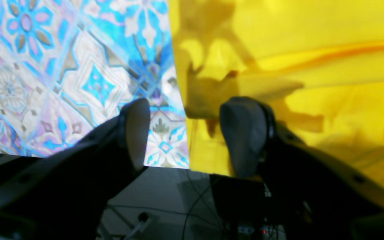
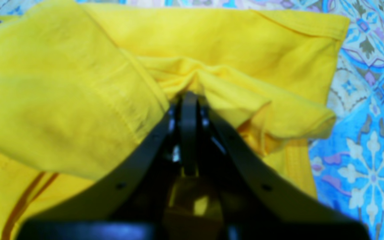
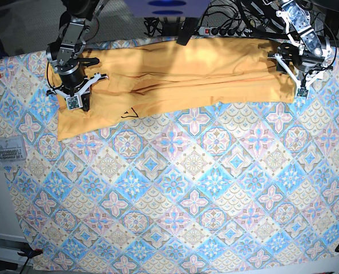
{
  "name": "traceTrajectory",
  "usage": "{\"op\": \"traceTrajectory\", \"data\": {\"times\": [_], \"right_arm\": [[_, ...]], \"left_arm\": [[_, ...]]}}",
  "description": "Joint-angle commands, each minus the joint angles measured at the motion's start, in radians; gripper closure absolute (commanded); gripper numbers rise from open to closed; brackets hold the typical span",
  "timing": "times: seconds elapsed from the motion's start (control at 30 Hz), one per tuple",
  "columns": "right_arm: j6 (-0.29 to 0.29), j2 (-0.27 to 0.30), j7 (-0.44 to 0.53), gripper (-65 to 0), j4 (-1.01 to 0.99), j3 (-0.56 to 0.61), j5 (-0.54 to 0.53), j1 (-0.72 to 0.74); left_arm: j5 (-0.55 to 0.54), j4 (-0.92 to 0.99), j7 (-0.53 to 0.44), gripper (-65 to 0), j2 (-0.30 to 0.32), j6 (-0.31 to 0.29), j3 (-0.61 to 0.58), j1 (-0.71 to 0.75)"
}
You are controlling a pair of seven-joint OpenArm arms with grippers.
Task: Fold the T-shirt properly
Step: 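Adjust the left gripper's hold on the shirt's end near the collar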
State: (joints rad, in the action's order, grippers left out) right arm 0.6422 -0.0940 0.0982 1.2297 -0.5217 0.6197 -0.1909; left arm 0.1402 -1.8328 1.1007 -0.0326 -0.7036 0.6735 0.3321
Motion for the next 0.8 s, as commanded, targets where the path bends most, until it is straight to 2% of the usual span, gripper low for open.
{"op": "traceTrajectory", "data": {"times": [0.0, 0.3, 0.67, 0.77], "right_arm": [[0.056, -0.019, -0.162, 0.0, -0.037, 0.013, 0.101, -0.009], [0.056, -0.019, -0.162, 0.0, -0.037, 0.013, 0.101, -0.008], [0.056, -0.019, -0.162, 0.0, -0.037, 0.011, 0.101, -0.008], [0.056, -0.019, -0.162, 0.0, -0.037, 0.011, 0.101, -0.008]], "left_arm": [[-0.004, -0.018, -0.003, -36.9, 0.012, 0.005, 0.002, -0.001], [-0.006, 0.083, -0.001, -36.9, 0.059, 0.005, 0.016, -0.049], [-0.139, 0.141, 0.042, -36.9, 0.093, 0.005, 0.022, -0.057], [-0.205, 0.235, 0.057, -36.9, 0.155, 0.005, 0.018, -0.067]]}}
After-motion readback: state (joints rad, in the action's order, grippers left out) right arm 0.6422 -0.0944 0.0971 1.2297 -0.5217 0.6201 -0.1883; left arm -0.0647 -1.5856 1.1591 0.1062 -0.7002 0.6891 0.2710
